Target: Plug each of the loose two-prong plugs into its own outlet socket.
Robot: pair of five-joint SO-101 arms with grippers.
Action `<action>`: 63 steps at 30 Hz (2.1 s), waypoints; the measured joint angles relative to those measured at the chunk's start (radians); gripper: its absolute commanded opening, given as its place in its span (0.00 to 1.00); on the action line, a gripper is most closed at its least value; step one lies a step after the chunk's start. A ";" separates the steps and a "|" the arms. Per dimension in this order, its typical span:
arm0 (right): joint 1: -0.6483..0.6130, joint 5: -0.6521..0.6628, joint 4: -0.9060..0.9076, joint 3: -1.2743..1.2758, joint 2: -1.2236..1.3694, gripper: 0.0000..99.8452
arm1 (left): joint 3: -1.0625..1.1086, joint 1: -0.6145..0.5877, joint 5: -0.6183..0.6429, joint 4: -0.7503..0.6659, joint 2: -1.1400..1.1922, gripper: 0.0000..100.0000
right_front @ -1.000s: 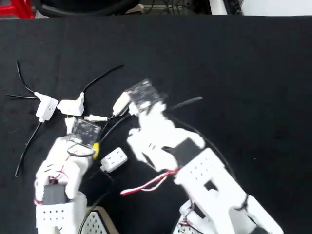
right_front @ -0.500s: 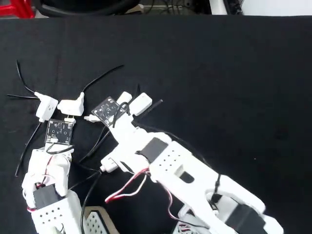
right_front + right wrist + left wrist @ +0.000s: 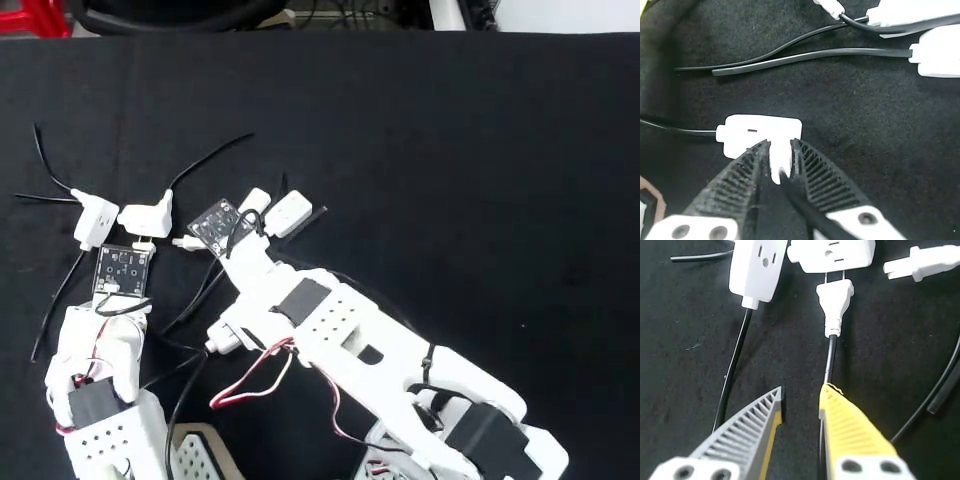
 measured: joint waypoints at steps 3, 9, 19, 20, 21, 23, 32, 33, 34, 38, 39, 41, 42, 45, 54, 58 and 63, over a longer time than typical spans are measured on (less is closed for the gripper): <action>0.002 0.000 0.000 0.000 0.000 0.01 | 0.000 0.000 0.000 0.000 0.000 0.13; 0.020 -0.003 -0.006 -0.003 0.061 0.01 | 0.000 0.000 0.000 0.000 0.000 0.13; 0.011 0.020 0.008 -0.101 0.218 0.02 | 0.000 0.000 0.000 0.000 0.000 0.13; 0.003 0.020 0.002 -0.103 0.229 0.02 | 0.000 0.000 0.000 0.000 0.000 0.13; 0.000 0.020 0.002 -0.104 0.233 0.04 | 0.000 0.000 0.000 0.000 0.000 0.13; -0.002 0.020 0.002 -0.115 0.239 0.13 | 0.000 0.000 0.000 0.000 0.000 0.13; -0.028 0.021 0.192 -0.173 0.229 0.37 | 0.000 0.000 0.000 0.000 0.000 0.13; -0.028 0.021 0.224 -0.173 0.203 0.35 | 0.000 0.000 0.000 0.000 0.000 0.13; -0.028 0.021 0.256 -0.173 0.169 0.34 | 0.000 0.000 0.000 0.000 0.000 0.13; -0.028 0.078 0.396 -0.173 -0.044 0.25 | 0.000 0.040 0.000 0.000 0.000 0.13; -0.028 0.089 0.430 -0.173 -0.106 0.22 | 0.000 0.055 0.000 0.000 0.000 0.13; -0.023 0.103 0.508 -0.173 -0.232 0.14 | 0.000 0.072 0.000 0.000 0.000 0.13; -0.008 0.110 0.545 -0.173 -0.292 0.10 | 0.000 0.081 0.000 0.000 0.000 0.13; 0.106 0.140 0.635 -0.173 -0.450 0.02 | -0.006 0.094 0.025 0.003 0.000 0.13; 0.611 0.219 0.606 -0.173 -0.462 0.02 | -0.190 0.399 0.124 0.219 -0.005 0.22; 0.736 0.321 0.477 -0.173 -0.339 0.02 | -0.201 0.543 0.140 0.230 0.020 0.23; 0.830 0.385 0.351 -0.173 -0.169 0.02 | -0.207 0.677 0.124 0.201 0.183 0.23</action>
